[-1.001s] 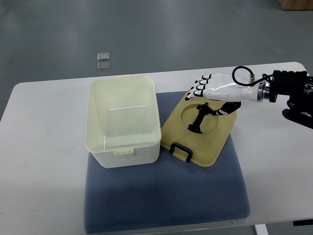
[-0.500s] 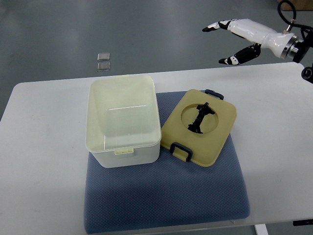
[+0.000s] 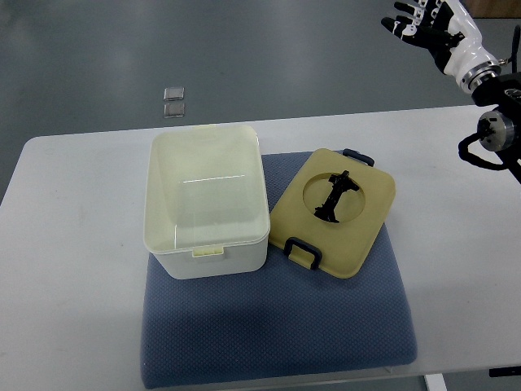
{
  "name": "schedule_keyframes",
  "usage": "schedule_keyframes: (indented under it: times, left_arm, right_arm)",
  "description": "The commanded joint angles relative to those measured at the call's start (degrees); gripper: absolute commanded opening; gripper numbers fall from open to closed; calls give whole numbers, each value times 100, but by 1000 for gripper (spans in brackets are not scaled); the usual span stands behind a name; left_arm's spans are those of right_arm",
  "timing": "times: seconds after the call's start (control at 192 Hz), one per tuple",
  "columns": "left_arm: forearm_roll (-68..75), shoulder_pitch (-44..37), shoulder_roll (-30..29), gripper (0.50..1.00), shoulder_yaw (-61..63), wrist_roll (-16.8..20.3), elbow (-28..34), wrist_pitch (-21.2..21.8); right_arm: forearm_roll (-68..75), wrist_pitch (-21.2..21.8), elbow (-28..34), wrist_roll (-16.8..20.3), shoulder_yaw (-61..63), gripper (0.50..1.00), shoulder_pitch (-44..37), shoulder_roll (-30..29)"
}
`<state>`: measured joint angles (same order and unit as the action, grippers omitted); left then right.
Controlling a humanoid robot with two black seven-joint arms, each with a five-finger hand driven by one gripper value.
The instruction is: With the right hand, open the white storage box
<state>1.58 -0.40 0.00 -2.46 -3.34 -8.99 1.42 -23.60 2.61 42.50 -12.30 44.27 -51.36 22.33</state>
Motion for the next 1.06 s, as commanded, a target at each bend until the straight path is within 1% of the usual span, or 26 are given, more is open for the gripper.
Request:
schedule_keyframes:
  times: [0.0, 0.031, 0.042, 0.063, 0.073, 0.094, 0.162, 0.203, 0.24, 0.302, 0.433, 0.578, 0.657, 0.709, 0.745, 0.756, 0.792, 0.855, 0.933, 1.058]
  left_arm:
    - [0, 4, 0, 1000, 0, 0, -6, -1]
    - [0, -4, 0, 1000, 0, 0, 3, -1]
    - [0, -4, 0, 1000, 0, 0, 3, -1]
    - [0, 4, 0, 1000, 0, 0, 3, -1]
    - [0, 4, 0, 1000, 0, 0, 3, -1]
    - [0, 4, 0, 1000, 0, 0, 3, -1]
    - [0, 4, 0, 1000, 0, 0, 2, -1]
    - [0, -4, 0, 1000, 0, 0, 2, -1]
    - [0, 4, 0, 1000, 0, 0, -6, -1]
    - [0, 4, 0, 1000, 0, 0, -6, -1]
    - [0, -4, 0, 1000, 0, 0, 3, -1]
    - [0, -4, 0, 1000, 0, 0, -6, -1]
    - [0, 4, 0, 1000, 0, 0, 3, -1]
    - [0, -4, 0, 1000, 0, 0, -6, -1]
    - [0, 4, 0, 1000, 0, 0, 2, -1]
    - [0, 4, 0, 1000, 0, 0, 3, -1]
    - [0, -4, 0, 1000, 0, 0, -6, -1]
    - [0, 4, 0, 1000, 0, 0, 3, -1]
    - [0, 4, 0, 1000, 0, 0, 2, -1]
    - [0, 4, 0, 1000, 0, 0, 3, -1]
  right_arm:
    - [-153, 450, -84, 702, 425, 893, 205, -132]
    - [-232, 670, -84, 799, 574, 895, 267, -132]
    - [-233, 670, -84, 799, 574, 895, 267, -132]
    - [-329, 898, -92, 869, 741, 897, 328, -132]
    - [-329, 899, -93, 869, 741, 897, 328, -132]
    - [-417, 1031, -110, 931, 864, 897, 363, -132]
    - [-768, 1452, -136, 1220, 1391, 899, 495, -167]
    - [-1023, 1602, -145, 1414, 1690, 899, 565, -202]
    - [-1199, 1698, -145, 1502, 1910, 901, 636, -237]
    - [-1507, 1804, -145, 1546, 2297, 915, 776, -343]
    - [-1718, 1795, -145, 1528, 2710, 928, 987, -536]
    - [-1621, 1708, -154, 1467, 2719, 928, 1154, -598]
    - [-1604, 1497, -145, 1441, 2701, 928, 1190, -598]
    - [-1604, 1303, -145, 1291, 2701, 928, 1216, -598]
    - [-1604, 1154, -145, 1098, 2666, 928, 1242, -598]
    - [-1604, 1154, -145, 1098, 2666, 928, 1242, -598]
    - [-1604, 1057, -136, 887, 2657, 928, 1251, -607]
    - [-1604, 996, -136, 650, 2622, 930, 1321, -642]
    - [-1604, 996, -136, 483, 2526, 930, 1383, -730]
    - [-1604, 1004, -128, 456, 2403, 930, 1427, -738]
